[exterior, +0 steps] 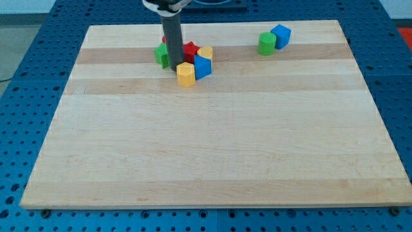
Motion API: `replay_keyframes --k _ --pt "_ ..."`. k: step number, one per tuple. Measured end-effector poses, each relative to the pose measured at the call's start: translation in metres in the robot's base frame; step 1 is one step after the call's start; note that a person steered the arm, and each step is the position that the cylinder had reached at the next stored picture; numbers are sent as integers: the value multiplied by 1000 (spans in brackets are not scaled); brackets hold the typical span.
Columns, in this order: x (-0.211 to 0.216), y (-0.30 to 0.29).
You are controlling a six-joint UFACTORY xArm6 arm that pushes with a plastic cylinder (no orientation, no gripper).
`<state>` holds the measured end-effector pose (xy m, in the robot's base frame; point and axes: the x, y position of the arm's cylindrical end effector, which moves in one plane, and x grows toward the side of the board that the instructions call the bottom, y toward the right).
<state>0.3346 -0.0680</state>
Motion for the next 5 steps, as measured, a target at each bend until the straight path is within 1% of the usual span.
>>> replay_keyframes --k 2,3,4,5 --pt "-8 51" --pt "-28 53" --pt "-31 20" --pt "-53 0"
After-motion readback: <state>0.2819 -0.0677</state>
